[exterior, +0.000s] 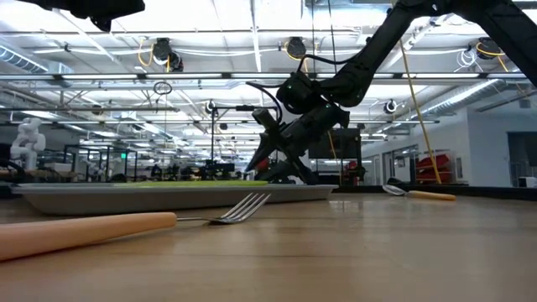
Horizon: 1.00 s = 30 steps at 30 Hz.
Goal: Pick and place plate/cup/fork/spoon on tray
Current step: Put the green plate on the gray serving tray, then adjust the gray serving tray to the center of the table
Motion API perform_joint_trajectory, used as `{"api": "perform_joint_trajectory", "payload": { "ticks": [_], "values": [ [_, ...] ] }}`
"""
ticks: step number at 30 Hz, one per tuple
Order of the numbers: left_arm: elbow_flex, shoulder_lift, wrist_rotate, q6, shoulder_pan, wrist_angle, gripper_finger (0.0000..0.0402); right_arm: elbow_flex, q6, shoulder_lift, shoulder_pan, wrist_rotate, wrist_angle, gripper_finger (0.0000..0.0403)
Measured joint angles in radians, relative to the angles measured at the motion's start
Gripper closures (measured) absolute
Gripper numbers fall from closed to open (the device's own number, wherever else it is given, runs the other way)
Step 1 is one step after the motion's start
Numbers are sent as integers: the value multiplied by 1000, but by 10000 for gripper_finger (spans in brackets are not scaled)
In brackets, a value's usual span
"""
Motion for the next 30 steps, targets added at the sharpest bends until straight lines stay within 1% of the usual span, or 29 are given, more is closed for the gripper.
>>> {"api": "perform_joint_trajectory", "payload": {
  "ticks": [4, 9, 11, 16, 19, 22, 24, 26, 28, 30],
  "values": [
    [0, 0, 0, -2, 0, -1, 360, -1, -43, -6, 4, -6, 13, 232],
    [0, 0, 0, -4, 0, -1, 360, -1, -90, -12, 5, -86, 94, 200],
    [0, 0, 0, -5, 0, -3, 360, -1, -117, -15, 5, -87, 104, 186],
    [0, 1, 0, -28, 0, -2, 360, -1, -168, -30, 3, -117, 71, 162],
    [0, 1, 1, -41, 0, -1, 360, -2, -219, -51, -18, -155, 21, 156],
    [0, 1, 1, -51, -1, -1, 360, -1, -309, -93, -49, -159, -32, 157],
    [0, 1, 1, -58, -1, 0, 360, -1, -396, -126, -68, -145, -77, 160],
    [0, 2, 1, -64, -1, 0, 360, -1, -500, -169, -85, -104, -157, 164],
    [0, 2, 1, -65, 0, 0, 360, -1, -621, -212, -98, -35, -234, 168],
    [0, 2, 1, -65, 0, 0, 360, 0, -742, -245, -103, 60, -334, 173]
  ]
}}
